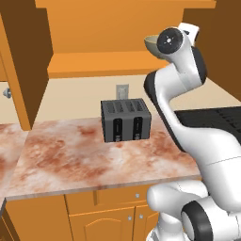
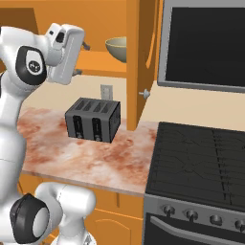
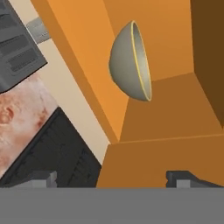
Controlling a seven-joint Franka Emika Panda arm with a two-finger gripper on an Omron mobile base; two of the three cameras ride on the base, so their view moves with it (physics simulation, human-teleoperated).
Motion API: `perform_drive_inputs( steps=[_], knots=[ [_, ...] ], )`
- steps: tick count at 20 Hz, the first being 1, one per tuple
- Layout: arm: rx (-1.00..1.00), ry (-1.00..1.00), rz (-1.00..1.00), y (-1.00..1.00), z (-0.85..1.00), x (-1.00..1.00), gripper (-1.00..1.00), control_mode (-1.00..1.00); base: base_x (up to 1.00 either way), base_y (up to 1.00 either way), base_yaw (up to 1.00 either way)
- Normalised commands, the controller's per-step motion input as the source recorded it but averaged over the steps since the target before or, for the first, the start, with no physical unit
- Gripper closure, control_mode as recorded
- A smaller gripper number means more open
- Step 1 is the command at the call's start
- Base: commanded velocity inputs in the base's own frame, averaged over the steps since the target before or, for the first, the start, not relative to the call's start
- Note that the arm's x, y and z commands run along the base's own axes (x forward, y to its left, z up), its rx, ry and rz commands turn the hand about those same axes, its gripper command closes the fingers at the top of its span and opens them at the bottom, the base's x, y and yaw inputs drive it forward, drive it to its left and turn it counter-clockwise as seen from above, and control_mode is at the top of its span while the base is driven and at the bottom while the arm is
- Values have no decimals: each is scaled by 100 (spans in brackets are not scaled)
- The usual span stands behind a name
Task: Move the bowls from the cabinet to the plates on the dining table.
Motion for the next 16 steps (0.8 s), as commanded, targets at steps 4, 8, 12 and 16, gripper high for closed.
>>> perform_drive_inputs(
  steps=[4,8,12,16],
  knots=[
    [1,0,0,-3,14,34,-100,-100,0,0,0],
    [2,0,0,-1,0,40,-100,-100,0,0,0],
    [7,0,0,-1,0,36,-100,-100,0,0,0],
    [9,0,0,-8,0,38,-100,-100,0,0,0]
  ],
)
